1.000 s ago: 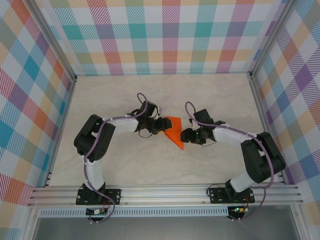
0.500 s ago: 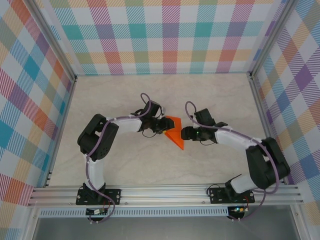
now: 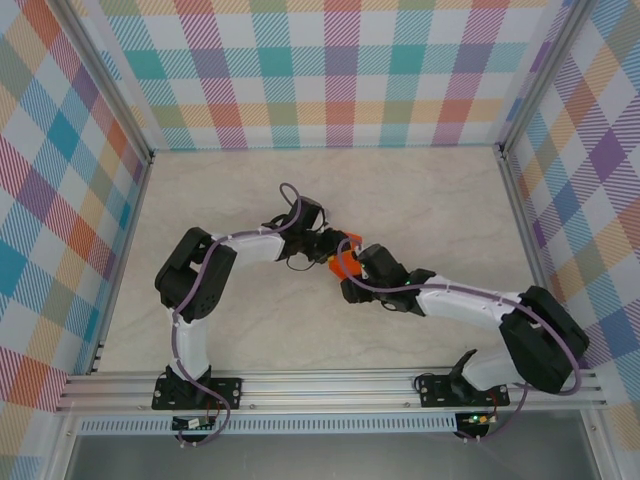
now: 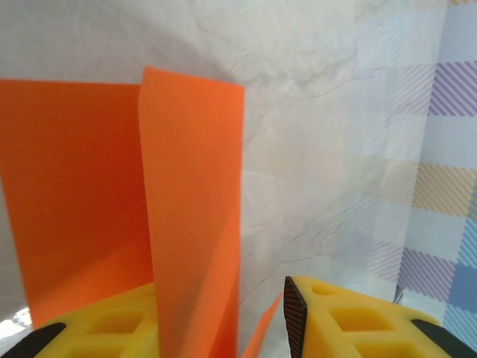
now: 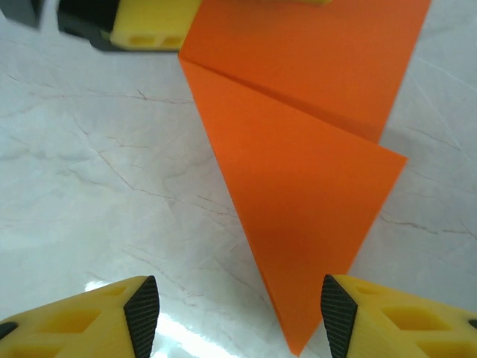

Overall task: Fold a paper plane with a square sheet of paper (fold left side to right side)
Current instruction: Fourth fold the wing at the center of the table.

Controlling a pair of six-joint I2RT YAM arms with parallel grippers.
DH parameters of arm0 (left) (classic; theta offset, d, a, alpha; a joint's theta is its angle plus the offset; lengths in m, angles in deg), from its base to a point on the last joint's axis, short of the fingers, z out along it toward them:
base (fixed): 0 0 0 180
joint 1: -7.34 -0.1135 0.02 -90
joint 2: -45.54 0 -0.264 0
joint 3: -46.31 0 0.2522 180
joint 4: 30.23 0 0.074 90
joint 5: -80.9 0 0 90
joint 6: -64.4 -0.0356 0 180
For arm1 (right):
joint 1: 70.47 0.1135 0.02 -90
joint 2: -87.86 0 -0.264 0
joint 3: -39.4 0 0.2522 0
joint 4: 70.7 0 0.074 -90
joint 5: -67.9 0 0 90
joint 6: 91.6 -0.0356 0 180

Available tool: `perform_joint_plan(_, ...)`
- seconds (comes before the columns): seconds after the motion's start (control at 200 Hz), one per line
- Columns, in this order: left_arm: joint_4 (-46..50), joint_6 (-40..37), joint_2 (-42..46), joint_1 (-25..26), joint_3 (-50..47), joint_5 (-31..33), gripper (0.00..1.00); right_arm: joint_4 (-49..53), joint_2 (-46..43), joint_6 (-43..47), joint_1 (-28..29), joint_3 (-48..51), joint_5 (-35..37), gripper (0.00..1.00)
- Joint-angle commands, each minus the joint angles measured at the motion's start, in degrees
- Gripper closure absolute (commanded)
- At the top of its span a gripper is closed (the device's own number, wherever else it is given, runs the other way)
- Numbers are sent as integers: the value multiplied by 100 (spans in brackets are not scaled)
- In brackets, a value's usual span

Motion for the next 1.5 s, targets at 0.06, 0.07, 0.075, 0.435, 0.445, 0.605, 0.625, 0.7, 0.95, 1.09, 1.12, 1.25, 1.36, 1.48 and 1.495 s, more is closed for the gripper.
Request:
perform_joint_plan(0.06,137,182,92,66,280,33,60,-445,550,465,333,-235,1003,41)
perform_joint_plan(0.07,145,188,90,66,288,30,60,-450,583,480,343,-247,1030,41)
perform_joint_plan(0.075,146,185,89,66,293,31,60,-457,597,482,350,-251,1037,41)
perform_joint_plan(0.435,355,126,79,65,419,94,60,-515,1149,590,389,-369,1421,52)
perform_joint_plan(0.445,362,124,84,66,421,101,60,-508,1154,583,384,-369,1438,52)
perform_joint_plan(0.605,528,15,150,40,447,171,57,-396,1233,561,385,-370,1520,63)
perform_joint_plan(0.625,553,-6,162,39,453,177,57,-394,1230,555,382,-364,1520,64)
perform_joint_plan(0.7,625,-51,192,9,465,173,55,-373,1237,561,383,-350,1512,68)
perform_joint_plan(0.95,956,-255,388,-207,549,155,48,-301,1260,531,386,-260,1502,75)
perform_joint_plan(1.09,1086,-354,582,-396,570,91,44,-298,1313,461,390,-214,1473,78)
perform_joint_plan(1.12,1103,-363,622,-444,578,64,43,-290,1327,448,385,-216,1467,79)
perform_joint_plan(1.25,1306,-490,785,-633,658,-17,36,-248,1331,418,383,-223,1445,80)
perform_joint_plan(1.36,1482,-599,960,-791,620,23,33,-193,1338,387,382,-244,1372,80)
perform_joint_plan(1.48,1458,-610,1239,-935,310,67,32,-138,1310,310,377,-239,1292,81)
perform_joint_plan(1.495,1443,-610,1270,-944,250,74,32,-137,1306,309,379,-237,1270,81)
